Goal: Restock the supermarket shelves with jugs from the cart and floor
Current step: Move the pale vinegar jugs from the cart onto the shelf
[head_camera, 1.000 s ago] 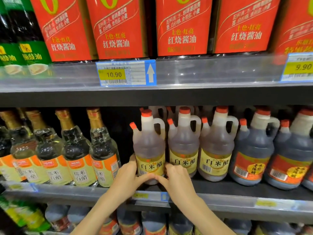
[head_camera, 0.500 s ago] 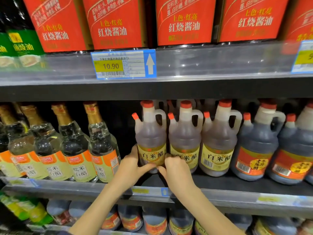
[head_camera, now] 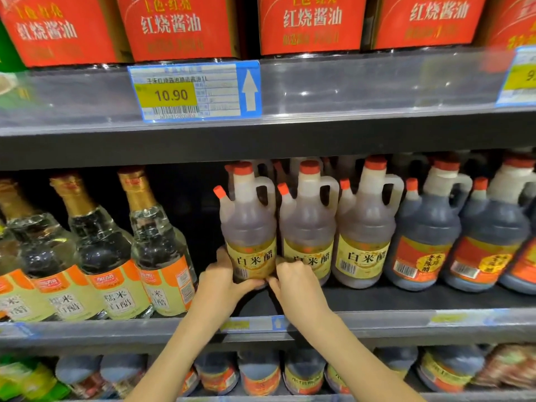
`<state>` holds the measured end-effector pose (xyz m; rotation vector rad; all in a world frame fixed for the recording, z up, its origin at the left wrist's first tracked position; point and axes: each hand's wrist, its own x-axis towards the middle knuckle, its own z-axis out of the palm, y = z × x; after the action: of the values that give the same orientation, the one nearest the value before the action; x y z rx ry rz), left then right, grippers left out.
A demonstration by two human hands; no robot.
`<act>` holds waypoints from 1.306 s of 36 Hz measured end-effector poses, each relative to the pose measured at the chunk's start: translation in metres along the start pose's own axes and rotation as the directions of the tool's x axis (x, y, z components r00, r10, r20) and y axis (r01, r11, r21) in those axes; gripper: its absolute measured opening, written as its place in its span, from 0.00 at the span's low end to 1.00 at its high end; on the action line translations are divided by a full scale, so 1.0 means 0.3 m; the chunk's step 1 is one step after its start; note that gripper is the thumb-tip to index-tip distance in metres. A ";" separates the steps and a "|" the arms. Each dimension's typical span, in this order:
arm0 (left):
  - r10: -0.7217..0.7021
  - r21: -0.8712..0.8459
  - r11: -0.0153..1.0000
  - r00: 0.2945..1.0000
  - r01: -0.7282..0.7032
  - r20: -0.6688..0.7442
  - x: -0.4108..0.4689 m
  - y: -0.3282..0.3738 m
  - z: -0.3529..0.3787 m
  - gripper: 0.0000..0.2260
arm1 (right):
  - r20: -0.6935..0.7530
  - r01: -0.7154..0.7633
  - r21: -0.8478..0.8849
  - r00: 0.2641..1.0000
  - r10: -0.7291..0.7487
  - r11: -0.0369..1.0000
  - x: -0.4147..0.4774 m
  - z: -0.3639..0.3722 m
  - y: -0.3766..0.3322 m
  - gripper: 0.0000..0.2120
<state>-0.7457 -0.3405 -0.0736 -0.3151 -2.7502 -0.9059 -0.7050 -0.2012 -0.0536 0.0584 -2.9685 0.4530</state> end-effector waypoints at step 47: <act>0.053 0.310 0.936 0.939 -0.164 0.339 -0.358 0.202 0.009 0.40 | 0.160 0.304 0.142 0.932 -0.325 0.942 -0.350 -0.186 0.330 0.38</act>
<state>-0.6277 -0.3054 -0.0721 -0.5949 -3.0799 -0.3690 -0.5997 -0.0882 -0.0450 0.6114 -3.0195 0.6009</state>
